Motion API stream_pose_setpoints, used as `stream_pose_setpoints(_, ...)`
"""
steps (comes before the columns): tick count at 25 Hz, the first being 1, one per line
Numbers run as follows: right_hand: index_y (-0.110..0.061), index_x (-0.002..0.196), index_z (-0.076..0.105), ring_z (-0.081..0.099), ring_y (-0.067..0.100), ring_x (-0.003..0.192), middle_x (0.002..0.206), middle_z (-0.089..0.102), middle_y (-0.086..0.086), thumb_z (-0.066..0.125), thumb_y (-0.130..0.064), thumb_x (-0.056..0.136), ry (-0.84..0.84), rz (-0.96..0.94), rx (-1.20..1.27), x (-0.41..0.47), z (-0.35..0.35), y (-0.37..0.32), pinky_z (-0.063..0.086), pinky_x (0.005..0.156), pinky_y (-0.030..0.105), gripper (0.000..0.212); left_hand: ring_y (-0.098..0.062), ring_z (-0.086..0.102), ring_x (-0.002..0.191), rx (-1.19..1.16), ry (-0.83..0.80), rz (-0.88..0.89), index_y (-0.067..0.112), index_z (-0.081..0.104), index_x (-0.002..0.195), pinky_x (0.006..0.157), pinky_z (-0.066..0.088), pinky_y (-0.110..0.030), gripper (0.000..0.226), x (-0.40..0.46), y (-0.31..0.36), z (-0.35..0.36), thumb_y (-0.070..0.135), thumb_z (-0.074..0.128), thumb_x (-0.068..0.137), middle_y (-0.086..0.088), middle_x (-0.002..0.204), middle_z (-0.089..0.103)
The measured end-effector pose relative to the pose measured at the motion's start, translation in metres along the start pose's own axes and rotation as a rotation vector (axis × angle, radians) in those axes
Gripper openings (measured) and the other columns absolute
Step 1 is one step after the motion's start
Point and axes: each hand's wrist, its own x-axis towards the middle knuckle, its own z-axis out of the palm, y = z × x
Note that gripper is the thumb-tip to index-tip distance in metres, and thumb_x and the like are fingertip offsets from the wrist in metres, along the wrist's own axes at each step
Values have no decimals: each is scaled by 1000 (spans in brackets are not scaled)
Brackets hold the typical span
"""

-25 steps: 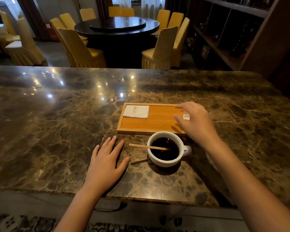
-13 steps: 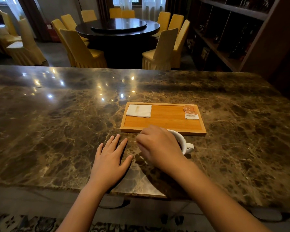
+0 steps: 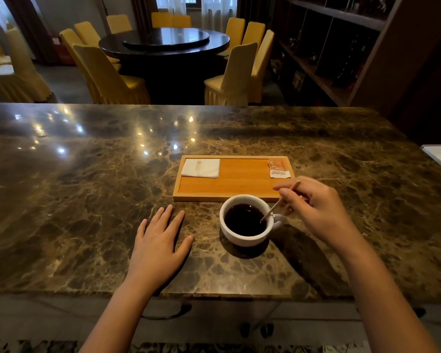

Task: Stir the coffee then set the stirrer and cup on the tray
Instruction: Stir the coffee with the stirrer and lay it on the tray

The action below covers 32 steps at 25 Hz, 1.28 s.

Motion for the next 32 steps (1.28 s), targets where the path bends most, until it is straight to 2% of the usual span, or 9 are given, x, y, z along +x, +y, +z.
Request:
stream_pose_setpoints(7, -10, 80, 73, 69, 20, 71, 82, 71, 6, 64, -5, 81, -51, 137, 393, -17, 12, 1, 59, 58, 26, 11, -15, 8, 138, -7, -6, -4, 29, 25, 139, 112, 7, -46, 71, -1, 2, -2, 63, 17, 78, -3, 151, 19)
stream_pose_setpoints(9, -11, 80, 73, 68, 18, 70, 84, 71, 5, 63, -6, 82, 7, 138, 424, -16, 23, 0, 58, 55, 25, 11, -15, 8, 137, -8, -6, -5, 29, 25, 139, 112, 7, -46, 71, 0, 2, -2, 63, 17, 78, -4, 151, 19)
stream_pose_setpoints(13, -14, 84, 71, 67, 17, 65, 83, 69, 3, 62, -11, 85, 135, 64, 308, -14, 35, 4, 57, 52, 26, 10, -14, 8, 137, -8, -10, -5, 29, 25, 139, 112, 7, -46, 70, -1, 2, -1, 63, 17, 78, -3, 151, 19)
stream_pose_setpoints(17, -10, 84, 68, 63, 12, 74, 82, 65, 0, 53, -25, 88, 131, -86, 117, -18, 24, 10, 55, 63, 35, 22, -15, 9, 137, -14, 0, -5, 28, 26, 139, 112, 8, -48, 70, -1, 2, -1, 63, 18, 78, -4, 150, 20)
stream_pose_setpoints(20, -11, 81, 65, 61, 12, 73, 81, 62, -4, 44, -33, 87, 109, -85, 82, -23, 17, 7, 54, 61, 34, 31, -15, 9, 138, -11, -5, -6, 29, 25, 139, 112, 8, -47, 71, -1, 2, -1, 64, 17, 78, -4, 150, 20)
stream_pose_setpoints(22, -11, 80, 64, 63, 13, 71, 80, 63, -3, 46, -32, 88, 96, -61, 88, -25, 17, 5, 55, 61, 36, 29, -15, 8, 138, -8, -8, -6, 29, 25, 139, 112, 8, -47, 71, -1, 2, -1, 64, 16, 78, -4, 151, 19)
stream_pose_setpoints(26, -9, 81, 69, 67, 17, 70, 81, 67, 4, 56, -12, 89, 49, 81, 322, -28, 26, 1, 58, 61, 29, 16, -15, 8, 137, -3, -5, -7, 29, 24, 139, 112, 7, -46, 70, -1, 2, -1, 64, 17, 78, -4, 151, 19)
stream_pose_setpoints(30, -15, 80, 70, 68, 16, 74, 82, 69, 3, 58, -21, 81, 137, 118, 522, -26, 41, -4, 58, 58, 22, 14, -15, 7, 138, -5, -14, -9, 29, 23, 139, 112, 6, -46, 71, -1, 2, -1, 64, 16, 77, -3, 151, 18)
stream_pose_setpoints(32, -15, 81, 70, 68, 16, 75, 80, 68, 0, 57, -23, 82, 181, 77, 499, -25, 44, -4, 57, 58, 21, 15, -15, 7, 137, -11, -12, -7, 29, 24, 139, 112, 6, -46, 71, -1, 2, -2, 64, 16, 77, -4, 151, 19)
